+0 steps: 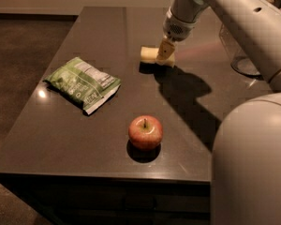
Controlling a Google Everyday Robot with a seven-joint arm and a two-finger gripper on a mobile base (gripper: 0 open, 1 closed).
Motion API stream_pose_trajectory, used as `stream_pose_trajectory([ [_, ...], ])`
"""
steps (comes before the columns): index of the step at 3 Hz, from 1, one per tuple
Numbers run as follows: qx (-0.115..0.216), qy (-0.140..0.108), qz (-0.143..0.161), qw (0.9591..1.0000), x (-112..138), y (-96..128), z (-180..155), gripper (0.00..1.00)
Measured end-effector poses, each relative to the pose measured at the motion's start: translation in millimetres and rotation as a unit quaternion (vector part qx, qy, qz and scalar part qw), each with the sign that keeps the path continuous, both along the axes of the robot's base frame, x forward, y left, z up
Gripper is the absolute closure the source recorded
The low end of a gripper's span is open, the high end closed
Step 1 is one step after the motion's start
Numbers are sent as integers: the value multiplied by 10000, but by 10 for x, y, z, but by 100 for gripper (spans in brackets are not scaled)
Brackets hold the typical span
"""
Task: Move sponge near green jalapeno chip bag
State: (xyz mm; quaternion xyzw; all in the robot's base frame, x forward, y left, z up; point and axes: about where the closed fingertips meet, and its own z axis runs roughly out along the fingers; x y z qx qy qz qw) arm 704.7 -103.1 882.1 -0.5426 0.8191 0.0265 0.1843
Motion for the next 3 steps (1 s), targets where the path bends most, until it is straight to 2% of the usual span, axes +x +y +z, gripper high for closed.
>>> stream_pose_trajectory([
  [1,143,-15,421,9990,-251,349,54,100],
  [2,327,39,779,9964,-496,680,33,100],
  [3,417,82,1026,9938,-631,934,-2,81],
])
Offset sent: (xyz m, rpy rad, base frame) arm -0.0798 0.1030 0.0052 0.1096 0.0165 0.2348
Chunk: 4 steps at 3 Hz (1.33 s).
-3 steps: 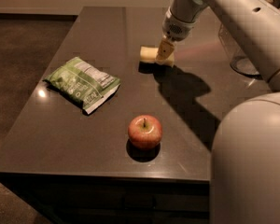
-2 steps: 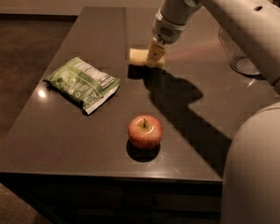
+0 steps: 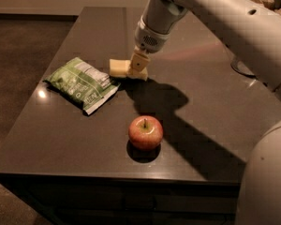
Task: Move sponge near green jalapeno chip bag
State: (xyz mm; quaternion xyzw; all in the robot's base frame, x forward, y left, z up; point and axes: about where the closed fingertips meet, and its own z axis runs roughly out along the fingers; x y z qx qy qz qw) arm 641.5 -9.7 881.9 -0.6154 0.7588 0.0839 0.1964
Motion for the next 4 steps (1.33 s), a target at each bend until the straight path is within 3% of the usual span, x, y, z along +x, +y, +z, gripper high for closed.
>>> stream_pose_trajectory([
  [1,-4,14,10,10000,-1,12,-21,59],
  [2,-7,29,22,10000,0,27,-45,28],
  [3,-9,40,31,10000,1,39,-62,3],
  [4,-11,47,37,10000,2,47,-72,0],
])
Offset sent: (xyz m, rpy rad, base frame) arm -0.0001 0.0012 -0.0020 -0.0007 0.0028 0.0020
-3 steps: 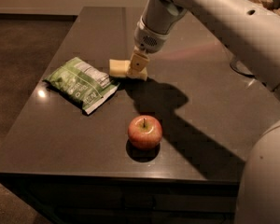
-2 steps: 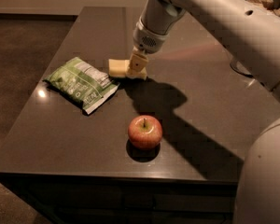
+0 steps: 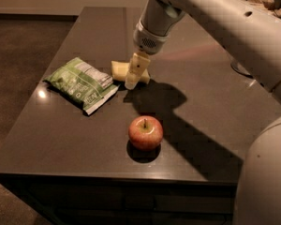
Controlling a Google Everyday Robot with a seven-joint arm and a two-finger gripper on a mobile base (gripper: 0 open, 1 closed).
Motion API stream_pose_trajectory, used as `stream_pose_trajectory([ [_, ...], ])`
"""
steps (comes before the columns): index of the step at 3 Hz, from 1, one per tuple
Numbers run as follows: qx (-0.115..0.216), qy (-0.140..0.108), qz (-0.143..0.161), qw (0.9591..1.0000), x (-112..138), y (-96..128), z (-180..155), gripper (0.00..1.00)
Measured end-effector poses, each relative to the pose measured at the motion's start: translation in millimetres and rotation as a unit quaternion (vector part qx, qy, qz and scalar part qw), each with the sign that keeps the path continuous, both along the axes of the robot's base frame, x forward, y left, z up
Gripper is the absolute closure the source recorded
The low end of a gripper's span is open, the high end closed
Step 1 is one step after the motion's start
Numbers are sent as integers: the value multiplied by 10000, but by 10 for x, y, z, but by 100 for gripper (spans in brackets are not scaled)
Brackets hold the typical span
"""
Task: Move sponge near green jalapeno chip bag
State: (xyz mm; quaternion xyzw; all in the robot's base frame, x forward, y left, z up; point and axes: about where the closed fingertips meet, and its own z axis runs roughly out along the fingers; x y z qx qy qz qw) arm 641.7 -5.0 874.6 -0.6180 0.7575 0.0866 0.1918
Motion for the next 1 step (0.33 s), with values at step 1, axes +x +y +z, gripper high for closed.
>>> stream_pose_trajectory([
  [1,0,0,0,10000,0,0,0,0],
])
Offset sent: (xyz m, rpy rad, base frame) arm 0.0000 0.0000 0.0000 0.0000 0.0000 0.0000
